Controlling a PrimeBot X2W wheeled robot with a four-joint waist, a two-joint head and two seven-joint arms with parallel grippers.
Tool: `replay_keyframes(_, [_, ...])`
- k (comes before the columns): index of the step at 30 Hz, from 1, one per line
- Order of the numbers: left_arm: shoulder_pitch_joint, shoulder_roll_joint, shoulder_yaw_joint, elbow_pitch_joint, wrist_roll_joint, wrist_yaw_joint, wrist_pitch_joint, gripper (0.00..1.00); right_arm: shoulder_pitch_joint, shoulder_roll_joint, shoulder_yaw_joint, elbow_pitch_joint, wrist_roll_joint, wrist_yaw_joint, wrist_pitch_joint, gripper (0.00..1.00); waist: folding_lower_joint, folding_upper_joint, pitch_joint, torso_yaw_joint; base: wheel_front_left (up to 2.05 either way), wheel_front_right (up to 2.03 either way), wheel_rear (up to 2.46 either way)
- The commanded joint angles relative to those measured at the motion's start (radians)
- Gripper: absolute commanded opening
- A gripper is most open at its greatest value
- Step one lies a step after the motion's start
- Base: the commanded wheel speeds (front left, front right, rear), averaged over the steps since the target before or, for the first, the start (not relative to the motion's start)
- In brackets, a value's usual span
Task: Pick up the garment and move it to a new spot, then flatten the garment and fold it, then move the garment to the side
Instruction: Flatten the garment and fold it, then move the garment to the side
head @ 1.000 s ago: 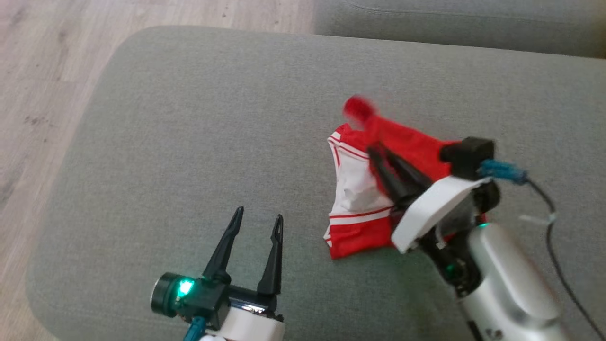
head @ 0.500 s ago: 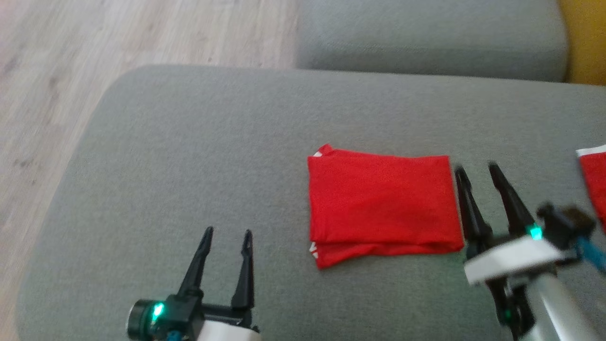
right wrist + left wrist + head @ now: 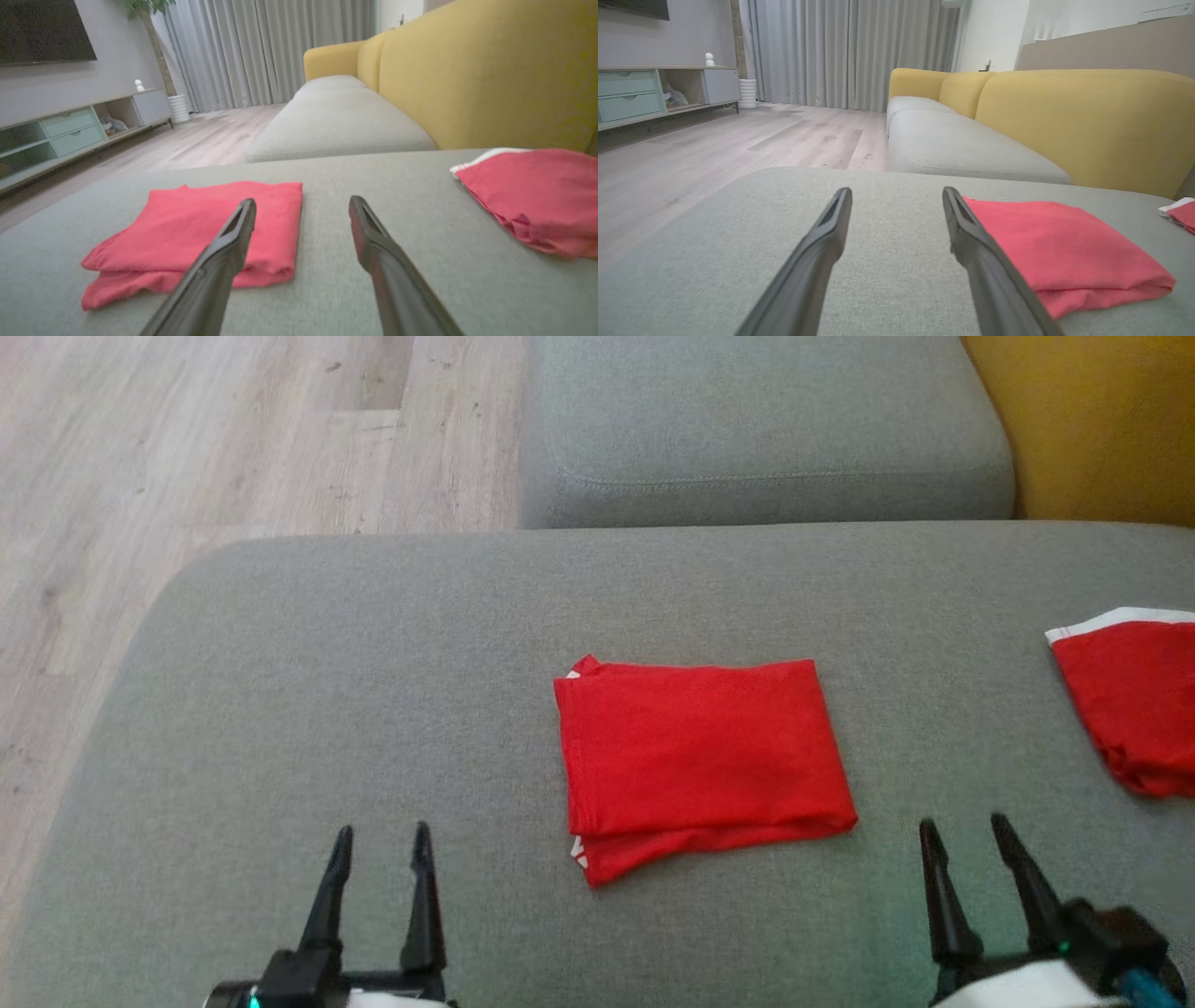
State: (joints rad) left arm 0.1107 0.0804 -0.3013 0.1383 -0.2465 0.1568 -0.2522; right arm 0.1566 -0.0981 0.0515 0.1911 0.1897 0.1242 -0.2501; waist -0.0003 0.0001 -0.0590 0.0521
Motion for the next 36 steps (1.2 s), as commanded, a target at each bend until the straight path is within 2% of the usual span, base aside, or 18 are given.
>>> replay_keyframes(1, [-0.027, -0.011, 0.049, -0.025, 0.010, -0.007, -0.010, 1.00, -0.028, -0.004, 0.019, -0.036, -0.011, 0.007, -0.011, 1.00, 0.0003, -0.0001, 0.002, -0.004, 0.00, 0.00, 0.00])
replay_keyframes(12, [-0.017, -0.023, 0.078, -0.010, 0.038, -0.033, -0.010, 1.00, -0.023, 0.014, 0.015, -0.032, -0.026, 0.007, -0.012, 1.00, 0.0003, -0.0001, 0.002, -0.001, 0.00, 0.00, 0.00])
replay_keyframes(17, [-0.019, -0.026, 0.081, -0.011, 0.048, -0.039, -0.010, 1.00, -0.056, 0.021, 0.016, 0.029, 0.001, 0.007, -0.012, 1.00, 0.0003, -0.0001, 0.018, 0.008, 0.00, 0.00, 0.00])
replay_keyframes(21, [-0.027, -0.028, 0.072, -0.015, 0.057, -0.042, -0.010, 1.00, -0.156, 0.023, 0.025, 0.137, 0.046, 0.007, -0.012, 1.00, 0.0003, -0.0001, 0.050, 0.022, 0.00, 0.00, 0.00])
replay_keyframes(24, [-0.038, -0.029, 0.055, -0.015, 0.060, -0.047, -0.010, 1.00, -0.263, 0.015, 0.041, 0.274, 0.098, 0.007, -0.010, 1.00, 0.0003, -0.0001, 0.086, 0.041, 0.00, 0.00, 0.00])
replay_keyframes(29, [-0.078, -0.030, 0.021, -0.008, 0.051, -0.046, -0.010, 1.00, -0.466, -0.006, 0.065, 0.504, 0.186, 0.007, 0.065, 1.00, 0.0003, -0.0001, 0.151, 0.076, 0.00, 0.00, 0.00])
replay_keyframes(33, [-0.109, -0.030, -0.005, -0.001, 0.038, -0.038, -0.010, 1.00, -0.572, -0.023, 0.096, 0.655, 0.208, 0.007, 0.097, 1.00, 0.0003, -0.0001, 0.182, 0.099, 0.00, 0.00, 0.00])
replay_keyframes(34, [-0.114, -0.030, -0.009, 0.001, 0.036, -0.036, -0.010, 1.00, -0.588, -0.024, 0.104, 0.689, 0.212, 0.007, 0.099, 0.88, 0.0003, -0.0001, 0.186, 0.102, 0.00, 0.00, 0.00])
replay_keyframes(35, [-0.117, -0.030, -0.012, 0.003, 0.034, -0.033, -0.010, 1.00, -0.600, -0.020, 0.113, 0.721, 0.220, 0.007, 0.103, 0.37, 0.0003, -0.0001, 0.188, 0.104, 0.00, 0.00, 0.00])
replay_keyframes(36, [-0.120, -0.030, -0.014, 0.004, 0.033, -0.031, -0.010, 1.00, -0.608, -0.016, 0.128, 0.745, 0.227, 0.007, 0.105, 0.00, 0.0003, -0.0001, 0.189, 0.105, 0.00, 0.00, 0.00])
